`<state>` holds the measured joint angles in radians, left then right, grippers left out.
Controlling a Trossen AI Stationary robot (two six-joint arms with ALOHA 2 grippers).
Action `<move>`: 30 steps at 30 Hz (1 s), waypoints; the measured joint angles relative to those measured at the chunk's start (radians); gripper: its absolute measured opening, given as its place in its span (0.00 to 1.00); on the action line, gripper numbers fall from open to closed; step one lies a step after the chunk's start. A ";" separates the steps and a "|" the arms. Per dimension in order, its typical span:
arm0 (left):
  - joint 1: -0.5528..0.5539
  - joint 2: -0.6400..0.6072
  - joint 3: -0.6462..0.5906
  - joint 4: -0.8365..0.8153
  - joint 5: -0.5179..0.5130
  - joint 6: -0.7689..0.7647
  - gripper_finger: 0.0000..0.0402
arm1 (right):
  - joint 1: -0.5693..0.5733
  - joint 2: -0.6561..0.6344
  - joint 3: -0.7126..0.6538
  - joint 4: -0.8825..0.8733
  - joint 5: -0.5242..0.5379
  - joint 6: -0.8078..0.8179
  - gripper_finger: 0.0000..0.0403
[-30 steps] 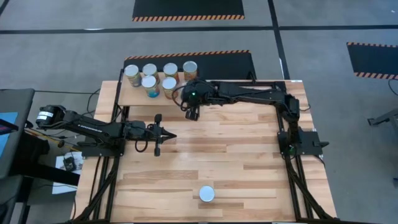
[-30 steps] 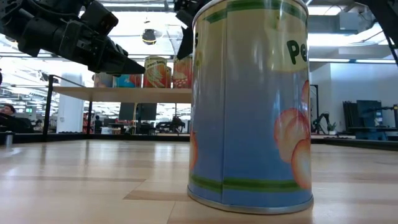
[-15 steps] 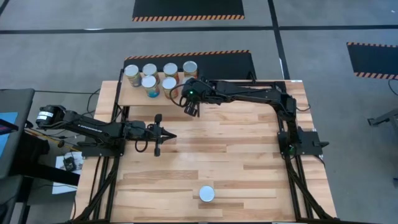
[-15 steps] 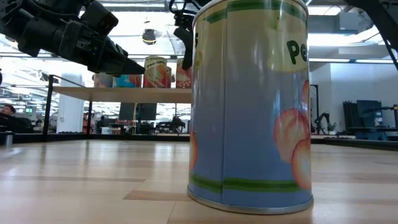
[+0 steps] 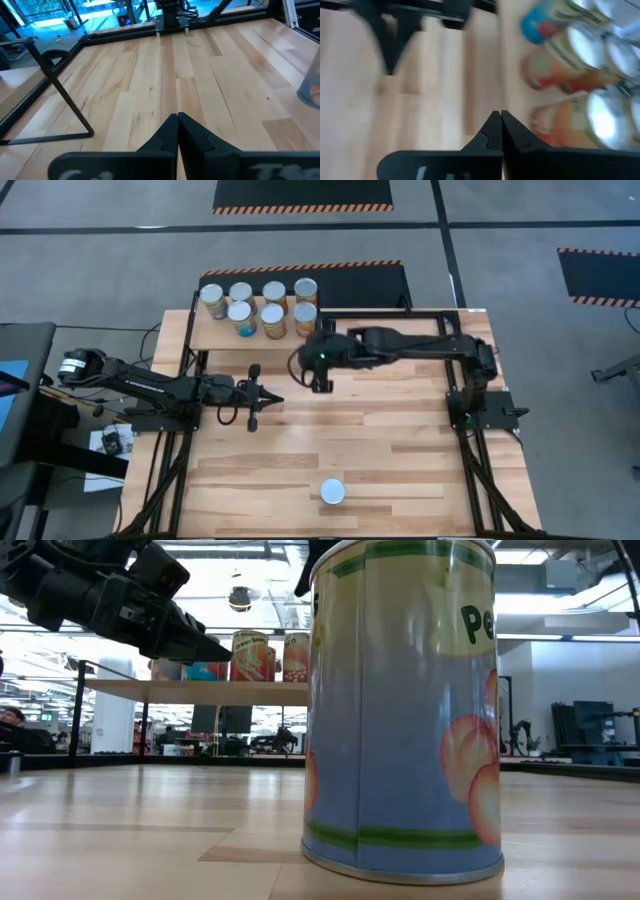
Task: Pick and place cans onto a shelf
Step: Put the canned peaches on the shelf aligned with the other canned peaches
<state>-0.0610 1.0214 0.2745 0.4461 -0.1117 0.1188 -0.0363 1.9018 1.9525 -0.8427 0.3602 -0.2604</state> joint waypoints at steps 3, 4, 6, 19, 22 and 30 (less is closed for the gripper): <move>-0.022 0.000 0.000 0.001 0.001 0.000 0.00 | 0.040 -0.037 -0.080 0.034 -0.066 -0.001 0.01; -0.031 0.000 0.000 0.005 0.001 0.000 0.00 | 0.049 -0.051 -0.127 0.062 -0.098 0.001 0.01; -0.054 0.000 0.000 0.015 0.001 0.000 0.00 | 0.066 -0.085 -0.245 0.168 -0.147 0.019 0.01; -0.264 0.113 0.126 0.024 0.030 0.016 0.00 | 0.194 -0.377 -1.163 1.264 -0.231 0.217 0.01; -0.305 0.217 0.198 0.023 0.031 0.032 0.00 | 0.224 -0.395 -1.302 1.454 -0.215 0.261 0.02; -0.384 0.489 0.399 0.026 0.111 0.091 0.00 | 0.271 -0.398 -1.473 1.661 -0.098 0.313 0.02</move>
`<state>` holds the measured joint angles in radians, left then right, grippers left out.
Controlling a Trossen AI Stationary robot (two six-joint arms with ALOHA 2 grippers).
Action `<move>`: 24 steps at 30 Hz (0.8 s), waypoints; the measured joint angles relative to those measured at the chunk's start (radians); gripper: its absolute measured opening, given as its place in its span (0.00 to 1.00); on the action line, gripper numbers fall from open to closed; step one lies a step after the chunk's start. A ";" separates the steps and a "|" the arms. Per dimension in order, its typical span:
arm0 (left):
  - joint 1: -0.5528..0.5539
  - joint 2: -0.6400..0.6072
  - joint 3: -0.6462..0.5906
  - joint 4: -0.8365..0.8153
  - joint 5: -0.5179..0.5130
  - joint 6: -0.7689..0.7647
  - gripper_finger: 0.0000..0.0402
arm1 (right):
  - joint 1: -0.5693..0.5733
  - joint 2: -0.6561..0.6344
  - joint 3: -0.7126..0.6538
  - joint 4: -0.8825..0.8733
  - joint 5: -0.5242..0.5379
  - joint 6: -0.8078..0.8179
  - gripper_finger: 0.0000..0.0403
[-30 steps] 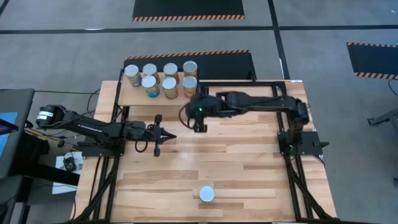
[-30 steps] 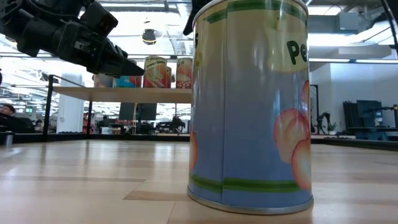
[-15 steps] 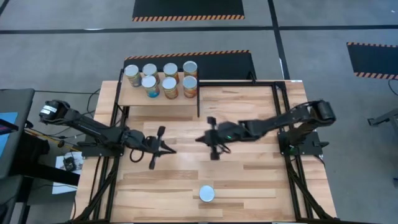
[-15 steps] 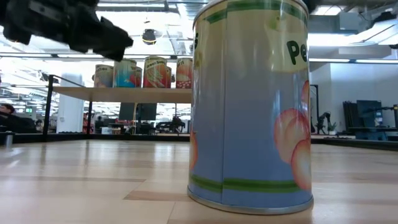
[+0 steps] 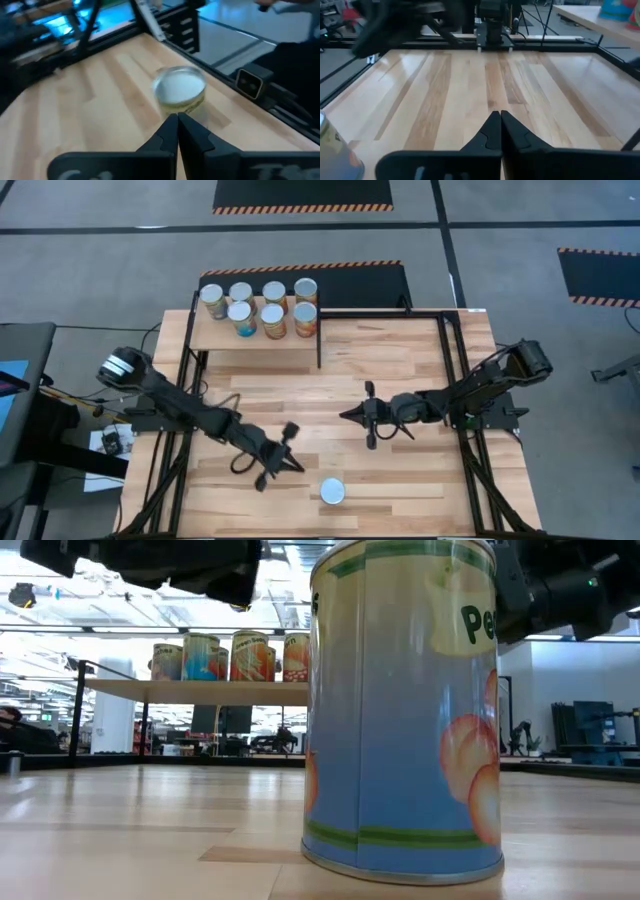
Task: Pick and place cans onto a shelf
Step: Put the canned peaches on the shelf aligned with the other canned peaches
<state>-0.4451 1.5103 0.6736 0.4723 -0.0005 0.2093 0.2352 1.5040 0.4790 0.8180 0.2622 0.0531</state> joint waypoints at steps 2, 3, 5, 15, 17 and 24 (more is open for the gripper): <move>-0.011 0.058 0.047 -0.005 0.025 0.026 0.02 | 0.000 0.000 -0.007 -0.002 0.002 0.007 0.03; -0.017 0.084 0.071 -0.012 0.036 0.037 0.03 | 0.000 0.000 -0.007 0.000 0.002 0.008 0.03; -0.025 0.141 0.121 -0.010 0.053 0.061 0.07 | -0.002 0.000 -0.007 0.001 0.002 0.008 0.03; -0.061 0.277 0.247 -0.021 0.040 0.237 0.26 | -0.004 0.000 -0.007 0.006 0.002 0.011 0.03; -0.064 0.277 0.249 -0.033 0.022 0.266 0.27 | -0.004 0.000 -0.007 0.006 0.002 0.018 0.03; -0.062 0.277 0.250 -0.049 0.015 0.371 0.26 | -0.004 0.000 -0.008 0.006 0.002 0.019 0.03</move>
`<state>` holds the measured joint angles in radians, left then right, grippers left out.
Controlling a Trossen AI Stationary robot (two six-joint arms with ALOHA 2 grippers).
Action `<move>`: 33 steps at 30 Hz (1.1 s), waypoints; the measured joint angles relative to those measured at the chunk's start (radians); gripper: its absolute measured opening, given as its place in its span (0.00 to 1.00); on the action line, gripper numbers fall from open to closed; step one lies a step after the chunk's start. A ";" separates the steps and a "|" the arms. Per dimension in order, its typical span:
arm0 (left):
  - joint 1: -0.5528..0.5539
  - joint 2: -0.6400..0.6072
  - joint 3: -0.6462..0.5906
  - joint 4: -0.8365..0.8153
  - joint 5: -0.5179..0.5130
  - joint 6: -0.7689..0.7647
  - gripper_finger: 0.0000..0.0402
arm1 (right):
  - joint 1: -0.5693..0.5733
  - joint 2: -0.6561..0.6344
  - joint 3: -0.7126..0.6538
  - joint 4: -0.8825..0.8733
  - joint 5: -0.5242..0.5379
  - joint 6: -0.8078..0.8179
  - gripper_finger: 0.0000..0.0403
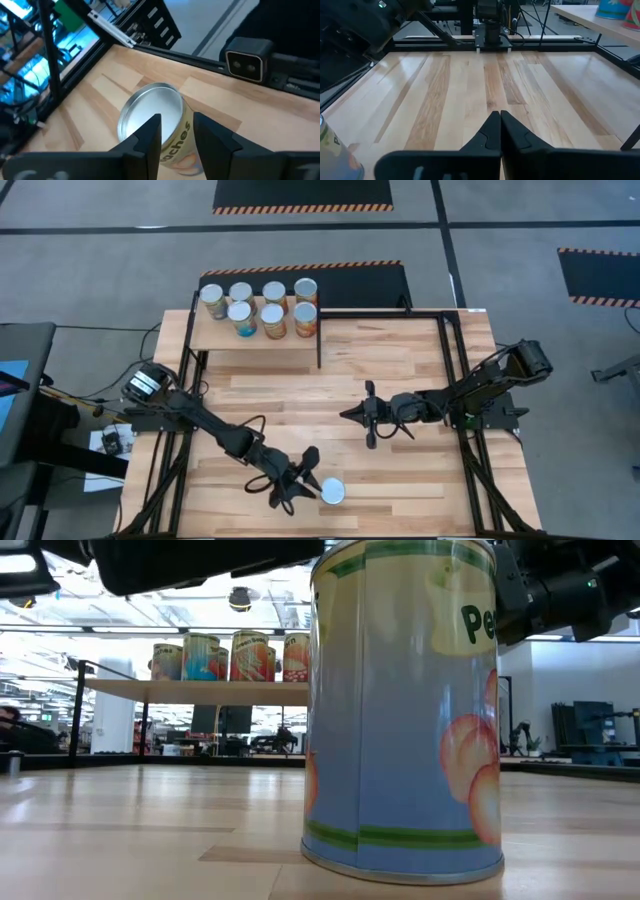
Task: Pick and place cans onto a shelf
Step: Put the canned peaches on the shelf aligned with the other canned peaches
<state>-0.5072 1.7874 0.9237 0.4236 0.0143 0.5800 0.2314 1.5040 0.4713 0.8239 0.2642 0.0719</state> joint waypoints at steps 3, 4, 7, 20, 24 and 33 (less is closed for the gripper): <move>-0.001 0.000 0.000 -0.005 0.001 0.053 0.25 | 0.000 0.000 0.000 0.001 0.000 0.000 0.03; -0.001 0.000 0.000 -0.006 0.001 0.068 0.25 | 0.000 0.000 0.000 0.001 0.000 0.000 0.03; 0.000 0.000 0.000 -0.009 0.012 0.105 0.25 | 0.000 0.000 0.000 0.001 0.000 0.000 0.03; 0.004 0.042 0.177 -0.292 -0.009 0.117 0.25 | 0.000 0.000 0.000 0.009 0.000 0.000 0.03; 0.004 0.079 0.232 -0.366 -0.024 0.122 0.25 | 0.000 0.001 0.000 0.018 -0.001 0.000 0.03; 0.004 0.106 0.283 -0.434 -0.030 0.142 0.15 | 0.000 0.001 0.000 0.019 -0.002 -0.001 0.03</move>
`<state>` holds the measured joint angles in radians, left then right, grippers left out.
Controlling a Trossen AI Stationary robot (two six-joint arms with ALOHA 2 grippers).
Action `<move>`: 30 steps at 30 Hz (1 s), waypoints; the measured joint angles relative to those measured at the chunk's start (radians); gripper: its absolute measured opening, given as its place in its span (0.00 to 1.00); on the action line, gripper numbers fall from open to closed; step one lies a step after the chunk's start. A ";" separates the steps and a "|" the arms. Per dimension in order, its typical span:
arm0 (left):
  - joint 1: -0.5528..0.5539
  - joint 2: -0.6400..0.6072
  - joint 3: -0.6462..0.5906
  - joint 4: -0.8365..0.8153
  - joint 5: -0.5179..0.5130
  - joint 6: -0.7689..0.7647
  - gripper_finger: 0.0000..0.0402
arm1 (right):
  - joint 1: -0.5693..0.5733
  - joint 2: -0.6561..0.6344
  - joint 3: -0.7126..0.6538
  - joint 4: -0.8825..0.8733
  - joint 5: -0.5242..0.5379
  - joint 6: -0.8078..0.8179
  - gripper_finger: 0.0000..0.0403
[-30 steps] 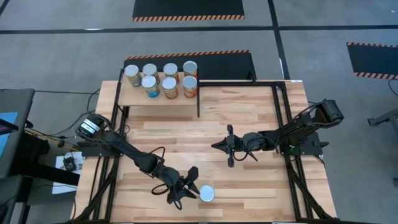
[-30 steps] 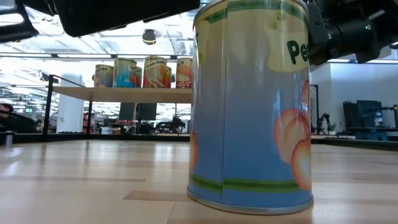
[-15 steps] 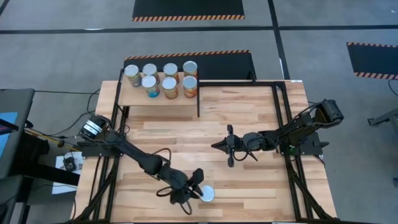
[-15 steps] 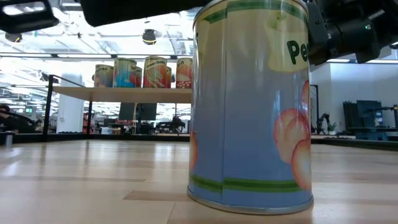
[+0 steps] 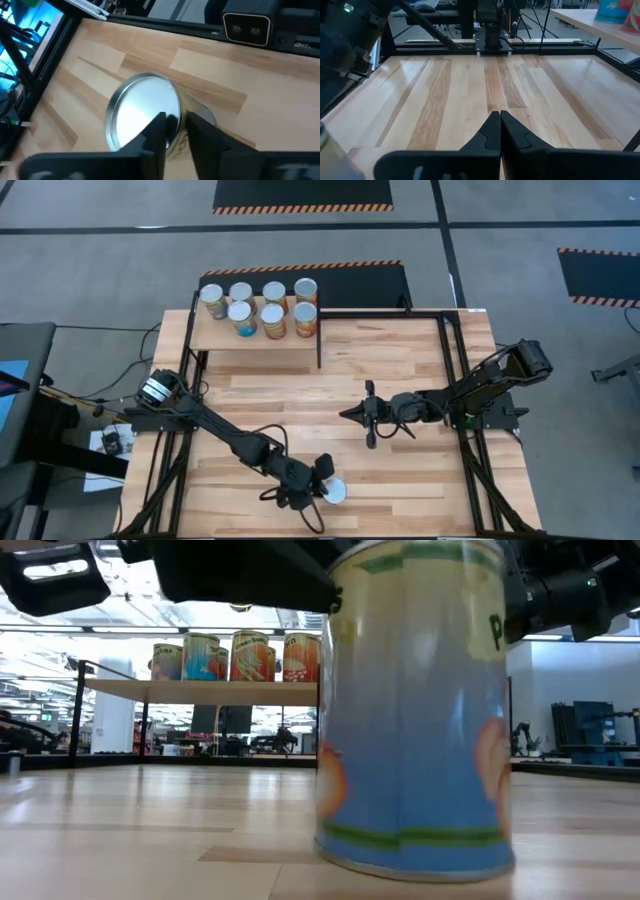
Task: Pick and place cans onto a shelf
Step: Put the canned peaches on the shelf aligned with the other canned peaches
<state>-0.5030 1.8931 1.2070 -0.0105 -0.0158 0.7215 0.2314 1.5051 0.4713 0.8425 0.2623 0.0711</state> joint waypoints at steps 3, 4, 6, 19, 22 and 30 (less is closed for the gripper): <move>0.000 0.000 0.017 -0.036 0.003 0.016 0.04 | 0.000 0.000 0.000 -0.001 0.000 0.000 0.03; 0.000 0.000 0.023 -0.046 0.003 0.014 0.02 | 0.000 0.000 0.000 0.000 0.000 0.000 0.03; 0.000 0.000 0.038 -0.075 0.003 0.000 0.02 | 0.000 0.000 0.000 0.000 0.000 0.000 0.03; 0.010 -0.128 0.123 -0.434 -0.075 -0.225 0.00 | 0.004 0.000 0.000 0.000 -0.002 0.000 0.03; 0.020 -0.192 0.123 -0.547 -0.109 -0.328 0.00 | 0.004 0.000 0.000 0.000 -0.002 0.000 0.03; 0.047 -0.400 0.058 -0.760 -0.190 -0.540 0.00 | 0.004 0.000 0.000 0.005 -0.002 0.001 0.03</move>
<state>-0.4563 1.4931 1.2653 -0.7710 -0.2054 0.1819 0.2352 1.5051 0.4713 0.8470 0.2607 0.0719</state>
